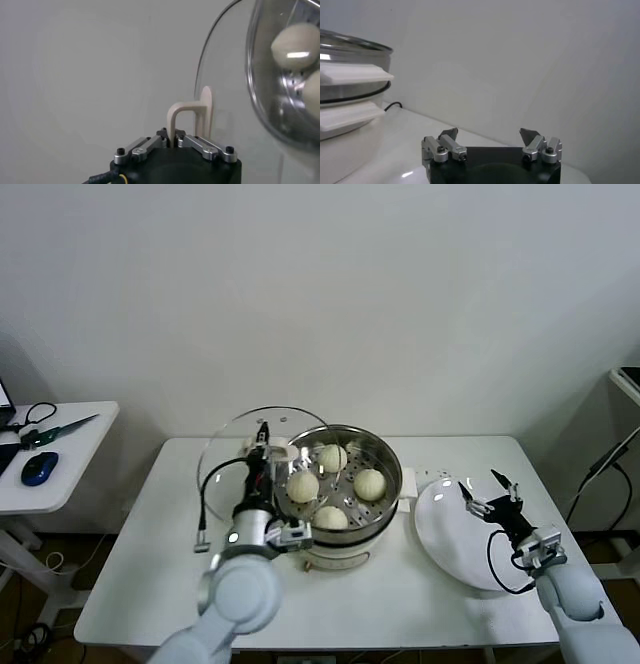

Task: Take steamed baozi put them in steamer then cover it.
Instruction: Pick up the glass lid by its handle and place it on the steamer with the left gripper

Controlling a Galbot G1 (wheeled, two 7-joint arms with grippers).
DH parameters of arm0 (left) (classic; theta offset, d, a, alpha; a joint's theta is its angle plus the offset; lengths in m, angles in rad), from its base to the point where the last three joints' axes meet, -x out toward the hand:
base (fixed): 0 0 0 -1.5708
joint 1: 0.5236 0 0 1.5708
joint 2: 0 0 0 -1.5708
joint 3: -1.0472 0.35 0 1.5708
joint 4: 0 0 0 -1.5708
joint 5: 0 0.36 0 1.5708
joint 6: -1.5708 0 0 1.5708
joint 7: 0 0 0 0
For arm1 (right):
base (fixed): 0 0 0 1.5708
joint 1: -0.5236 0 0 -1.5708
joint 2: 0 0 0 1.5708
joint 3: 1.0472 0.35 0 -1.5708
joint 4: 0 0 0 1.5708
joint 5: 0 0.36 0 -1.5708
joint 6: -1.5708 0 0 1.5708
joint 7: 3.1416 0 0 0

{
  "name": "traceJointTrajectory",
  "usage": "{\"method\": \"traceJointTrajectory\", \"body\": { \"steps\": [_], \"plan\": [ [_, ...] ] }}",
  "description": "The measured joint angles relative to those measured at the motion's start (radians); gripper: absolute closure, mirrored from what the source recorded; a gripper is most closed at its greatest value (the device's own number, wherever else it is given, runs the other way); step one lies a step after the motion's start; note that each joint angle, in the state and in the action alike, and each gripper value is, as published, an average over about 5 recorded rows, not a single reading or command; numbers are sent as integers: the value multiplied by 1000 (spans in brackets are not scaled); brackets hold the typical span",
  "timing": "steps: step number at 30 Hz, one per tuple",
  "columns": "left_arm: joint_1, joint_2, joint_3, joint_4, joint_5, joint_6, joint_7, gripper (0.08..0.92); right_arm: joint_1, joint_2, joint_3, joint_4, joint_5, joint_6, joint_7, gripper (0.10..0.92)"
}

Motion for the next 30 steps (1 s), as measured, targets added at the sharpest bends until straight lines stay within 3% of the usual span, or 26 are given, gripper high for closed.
{"method": "traceJointTrajectory", "body": {
  "steps": [14,22,30],
  "plan": [
    [-98,-228,105,187,115,0,53,847,-10,7,23,-21,-13,13,-7,203],
    [-108,-305,111,269,165,0,83,847,-10,6,27,-30,-14,19,-10,203],
    [-114,-337,100,335,178,-1,86,847,-10,6,29,-35,-16,22,-14,203]
  ]
}}
